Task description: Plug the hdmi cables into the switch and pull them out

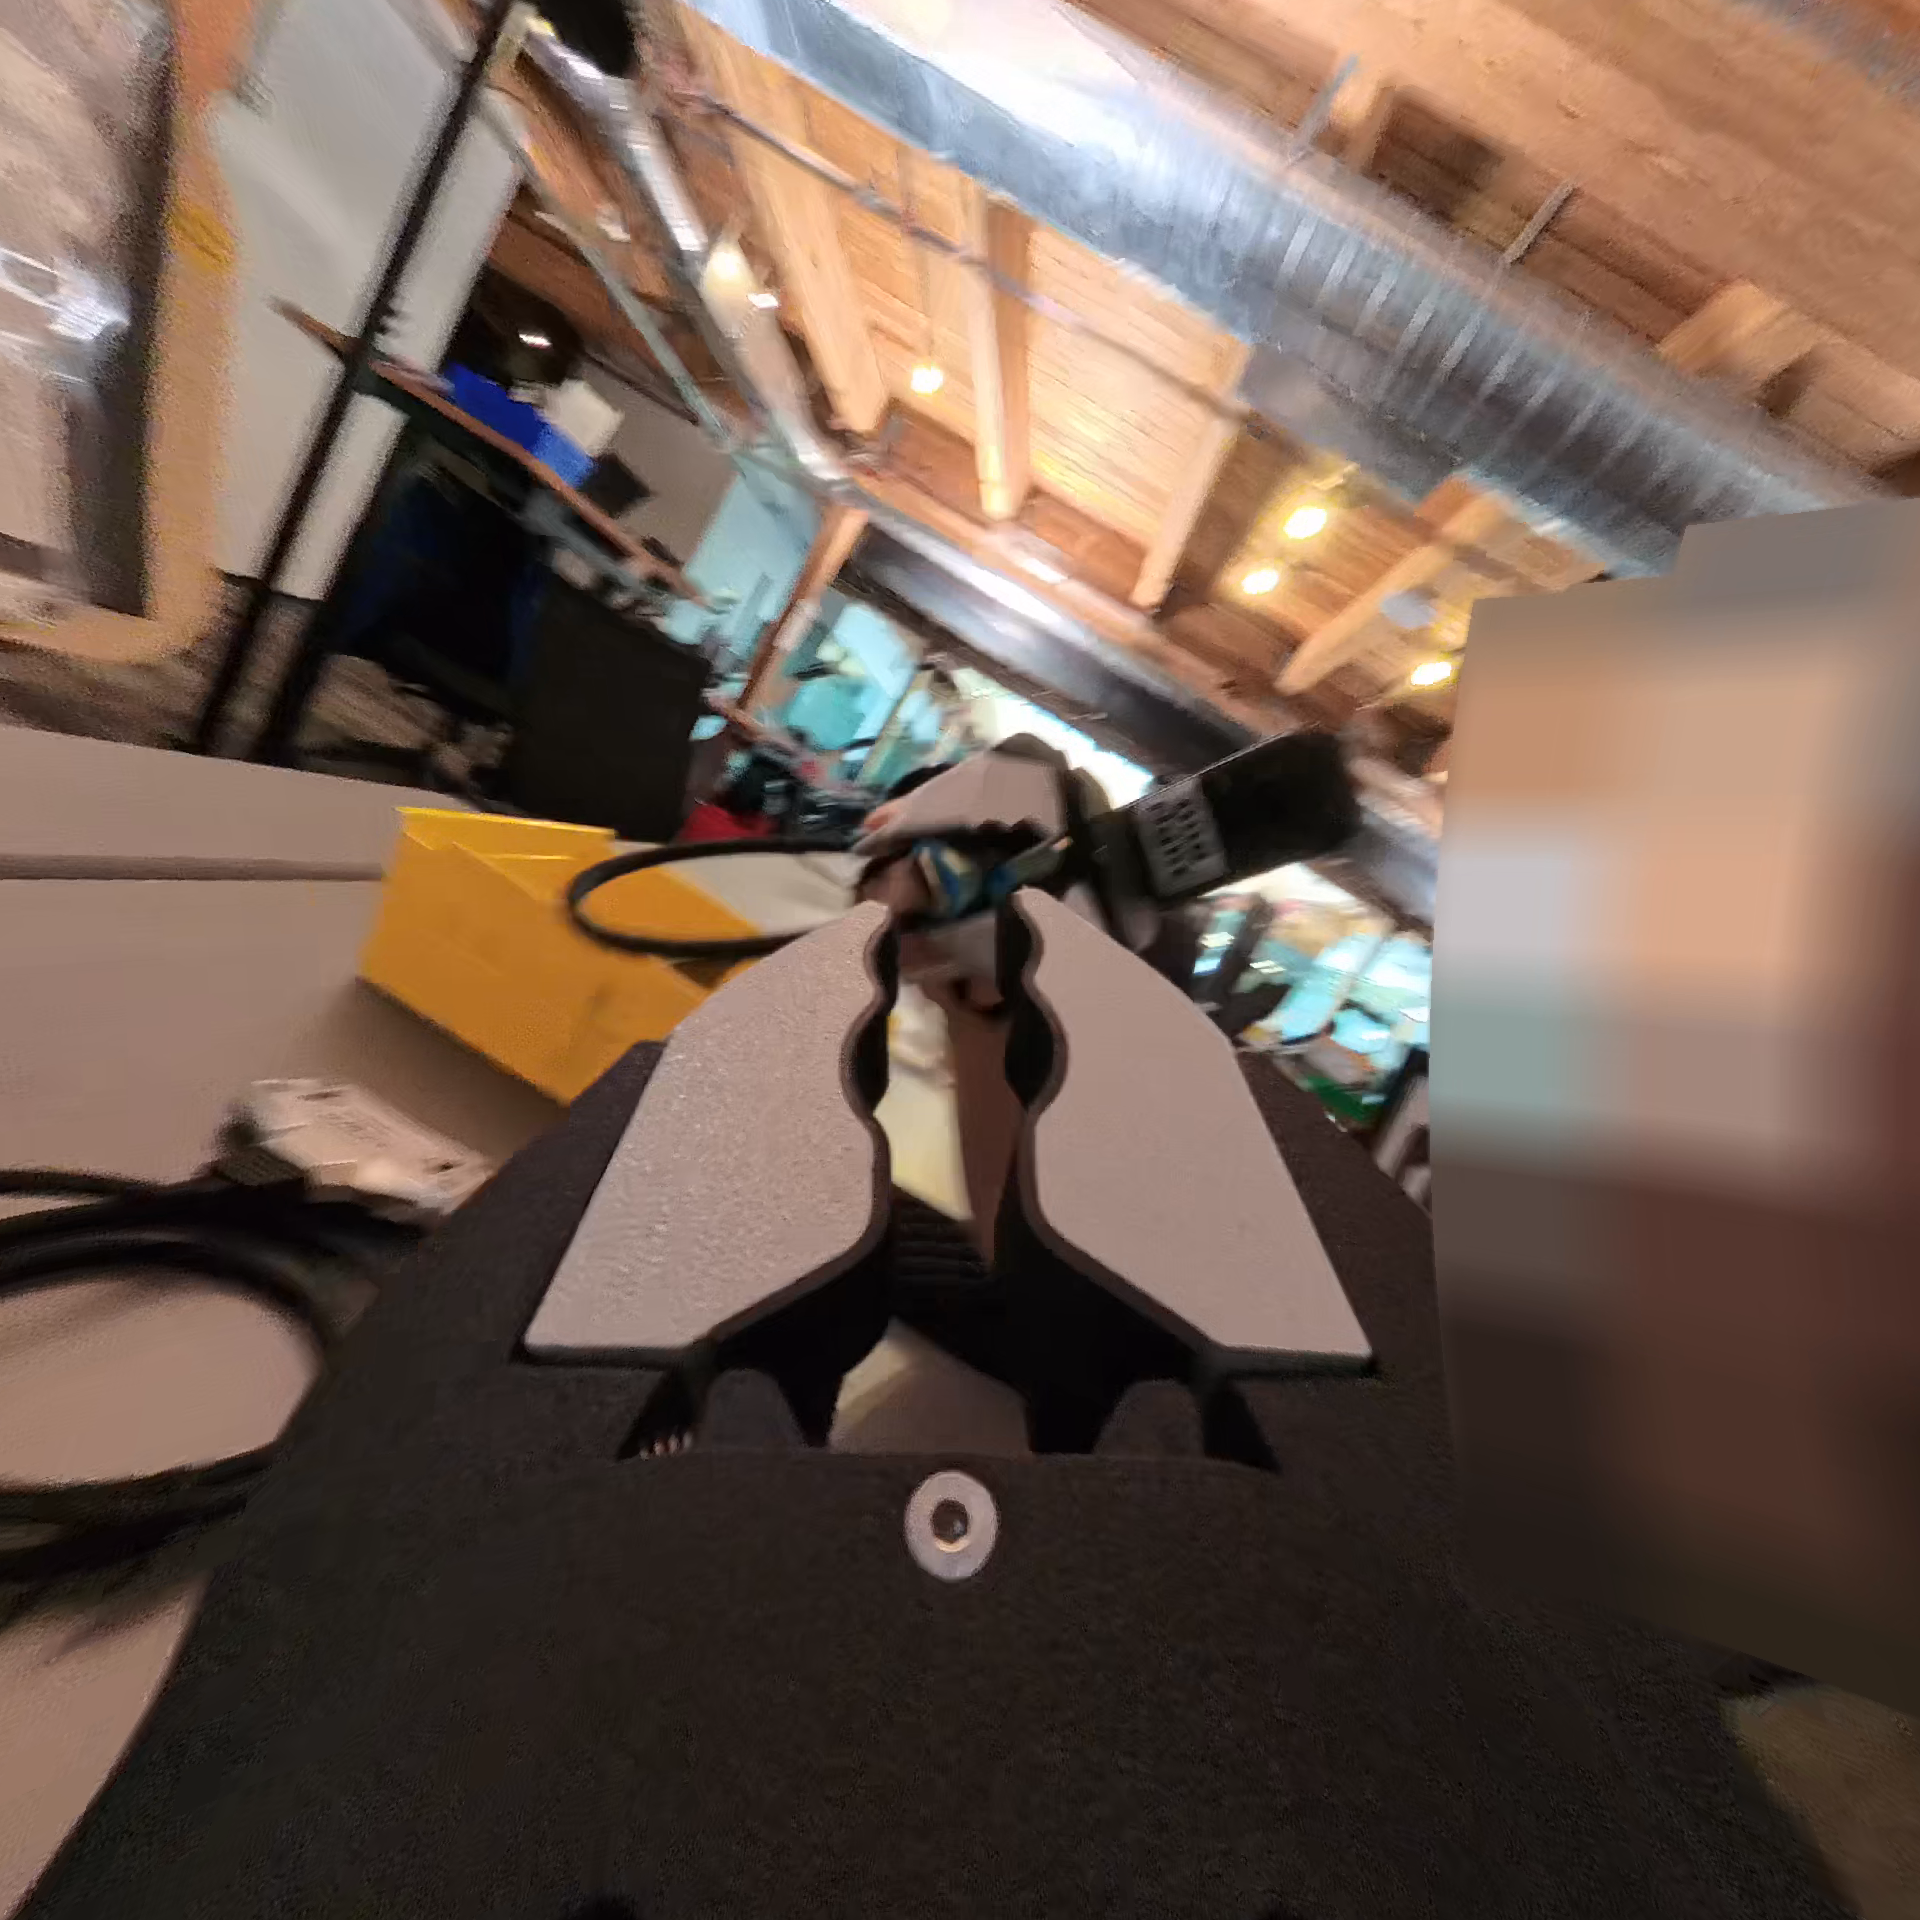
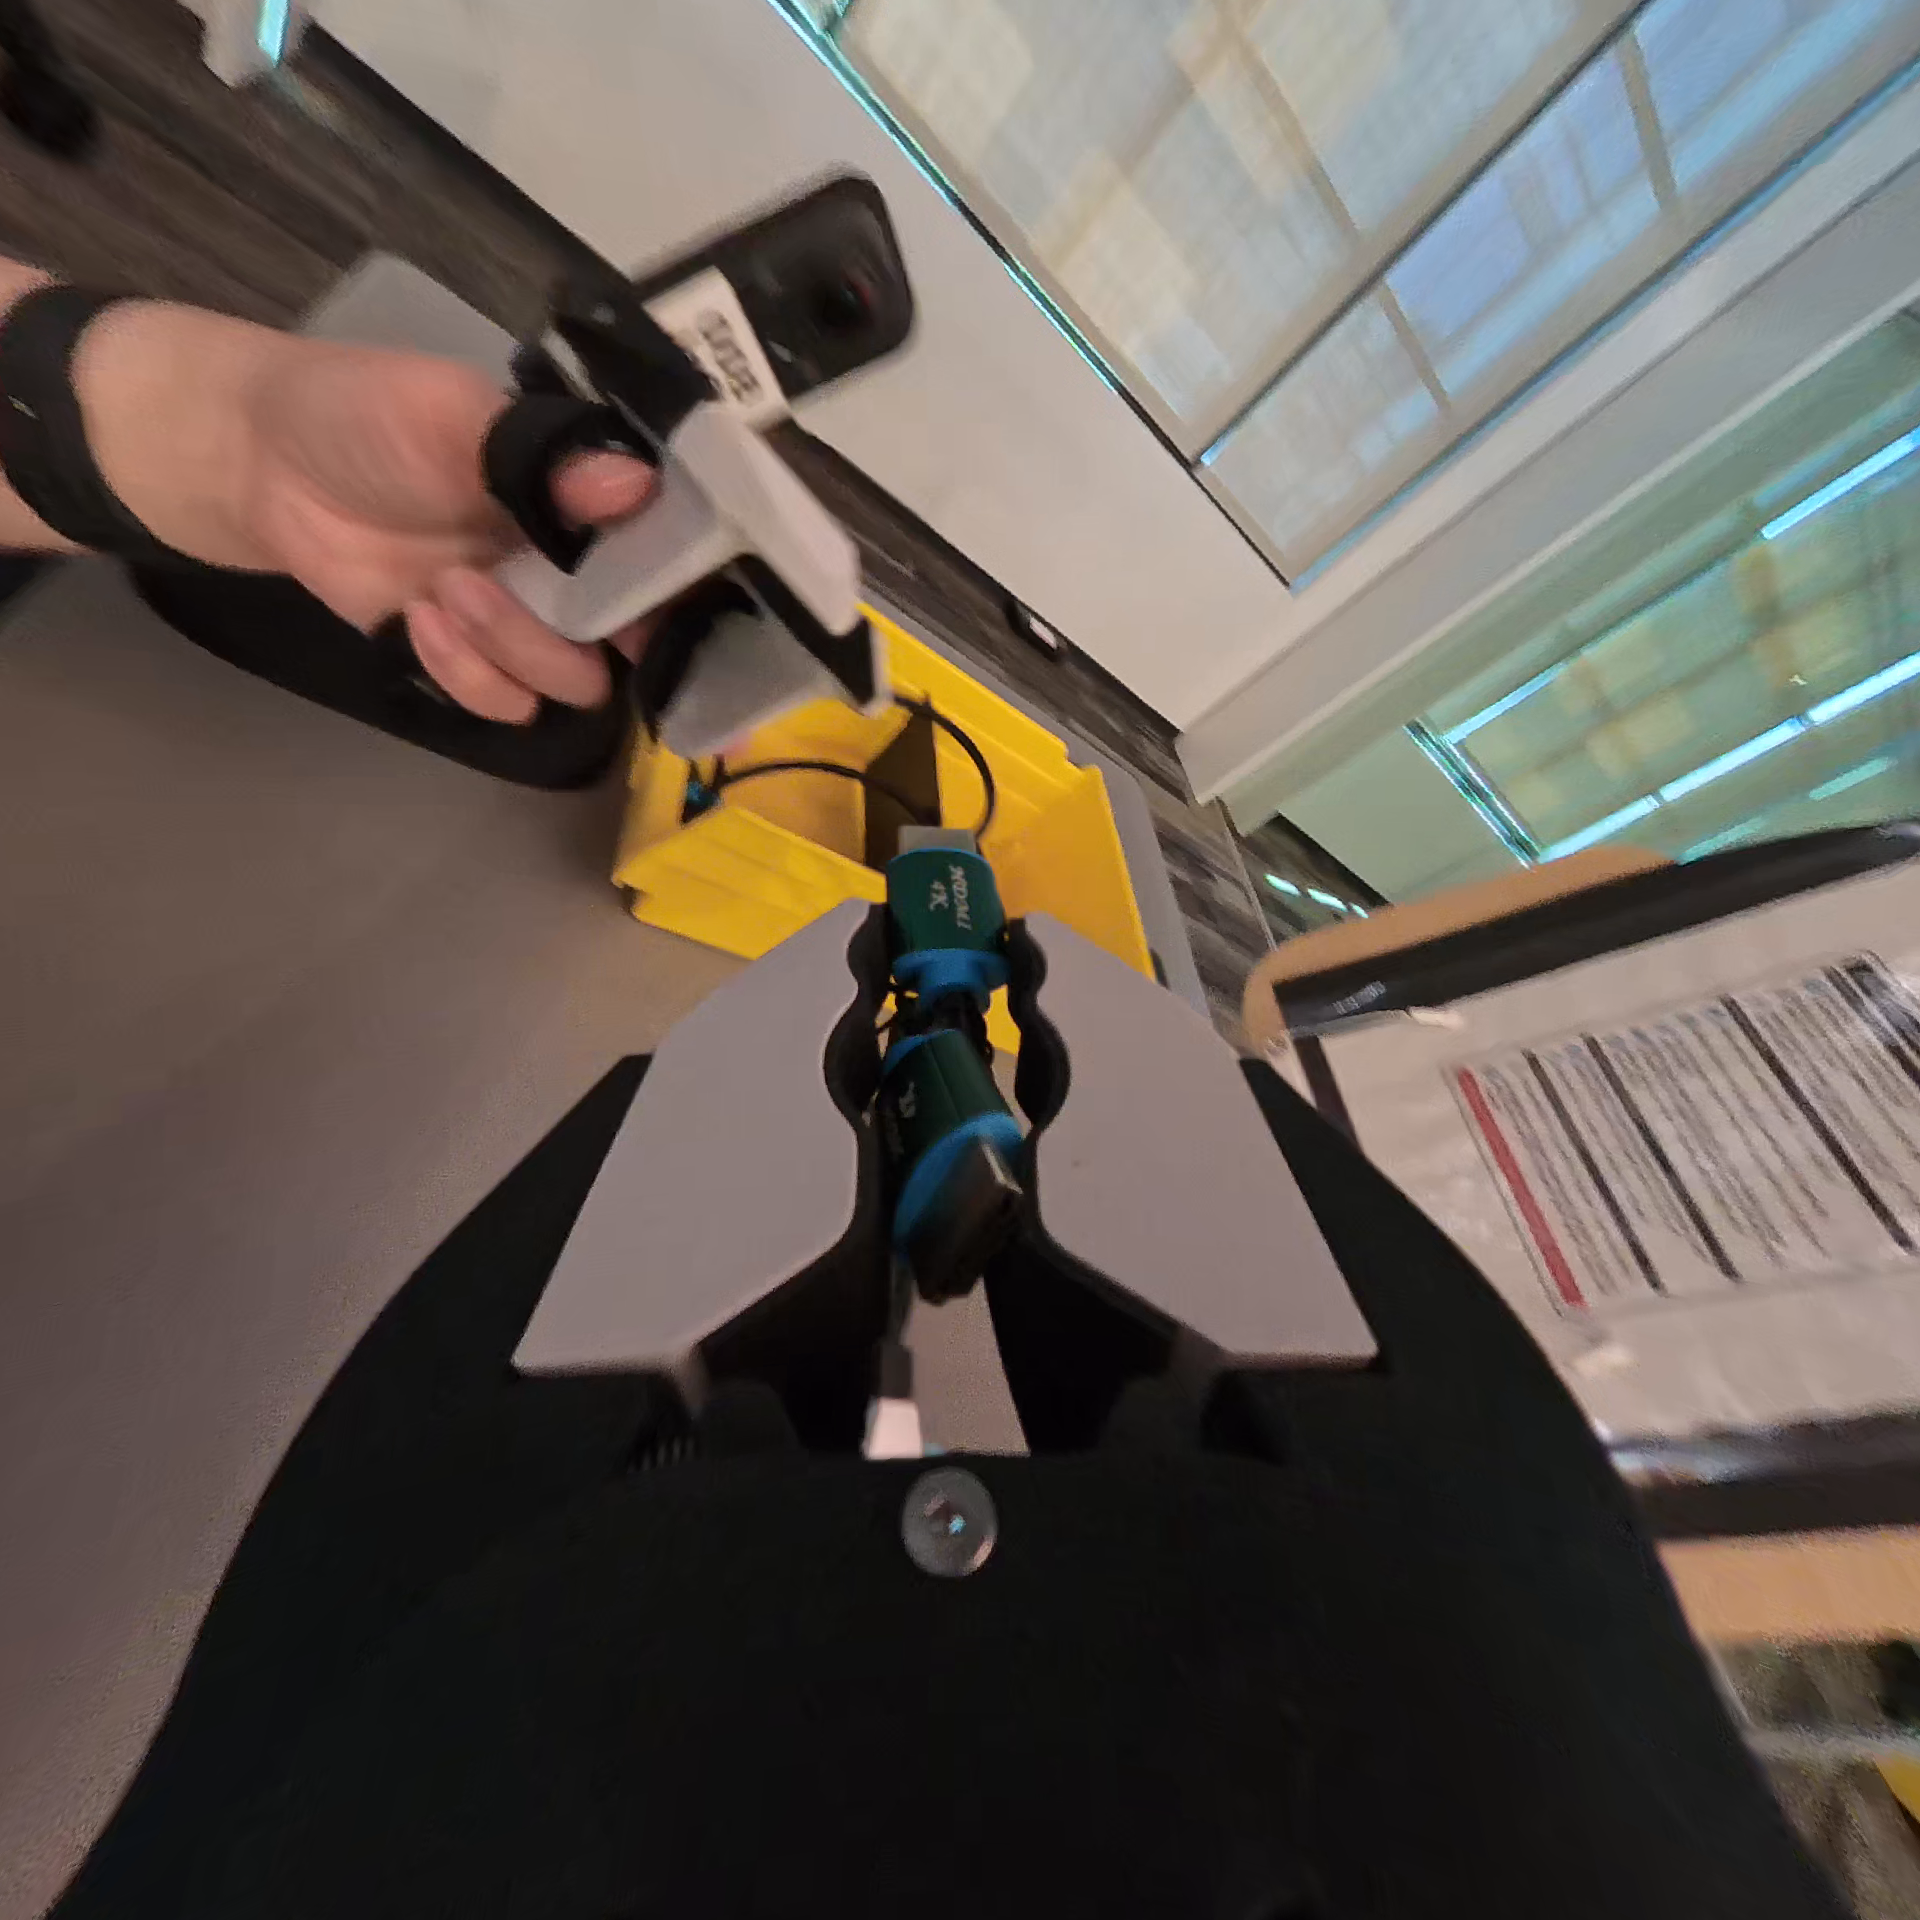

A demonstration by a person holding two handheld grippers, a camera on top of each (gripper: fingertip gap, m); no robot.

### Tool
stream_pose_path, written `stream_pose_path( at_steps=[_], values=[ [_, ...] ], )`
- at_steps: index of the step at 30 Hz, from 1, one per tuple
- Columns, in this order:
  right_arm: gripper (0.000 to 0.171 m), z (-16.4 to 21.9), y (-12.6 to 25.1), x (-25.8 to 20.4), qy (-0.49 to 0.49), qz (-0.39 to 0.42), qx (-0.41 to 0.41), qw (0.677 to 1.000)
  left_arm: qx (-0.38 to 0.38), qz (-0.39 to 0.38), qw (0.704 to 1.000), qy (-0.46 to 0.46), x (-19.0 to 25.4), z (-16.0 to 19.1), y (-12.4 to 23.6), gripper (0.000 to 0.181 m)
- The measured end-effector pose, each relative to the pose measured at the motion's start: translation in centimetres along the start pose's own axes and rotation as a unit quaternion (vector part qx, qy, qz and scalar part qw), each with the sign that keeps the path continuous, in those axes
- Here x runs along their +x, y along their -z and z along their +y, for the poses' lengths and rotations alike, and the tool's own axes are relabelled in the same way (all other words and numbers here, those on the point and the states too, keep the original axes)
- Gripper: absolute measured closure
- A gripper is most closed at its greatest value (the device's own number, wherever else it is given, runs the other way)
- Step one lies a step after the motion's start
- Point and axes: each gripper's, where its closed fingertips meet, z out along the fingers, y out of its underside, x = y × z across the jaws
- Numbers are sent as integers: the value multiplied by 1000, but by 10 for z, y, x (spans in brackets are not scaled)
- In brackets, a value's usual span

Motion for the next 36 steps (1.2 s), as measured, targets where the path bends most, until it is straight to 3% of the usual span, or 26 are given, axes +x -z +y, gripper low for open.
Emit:
stream_pose_path(
  at_steps=[5,11,14,17,21,26,31,33,36],
  values=[
    [149,19,38,39,-7,48,-38,998,-157,-130,968,-149,-29,53,-5,161],
    [149,31,89,76,23,136,-95,986,-308,-202,896,-246,-73,101,-22,147],
    [149,29,107,86,29,163,-98,981,-387,-235,840,-299,-106,124,-22,140],
    [149,28,118,91,27,175,-91,980,-454,-233,796,-326,-125,147,-22,139],
    [149,35,127,99,27,192,-105,975,-474,-243,752,-389,-144,146,-40,139],
    [149,39,146,108,20,216,-107,970,-521,-225,632,-528,-183,137,-65,138],
    [149,33,179,117,6,248,-87,965,-600,-144,557,-556,-222,150,-74,137],
    [149,31,190,120,2,259,-79,963,-635,-124,538,-540,-234,155,-71,137],
    [149,35,202,124,-3,272,-79,959,-654,-117,538,-519,-244,155,-77,133]
  ],
)
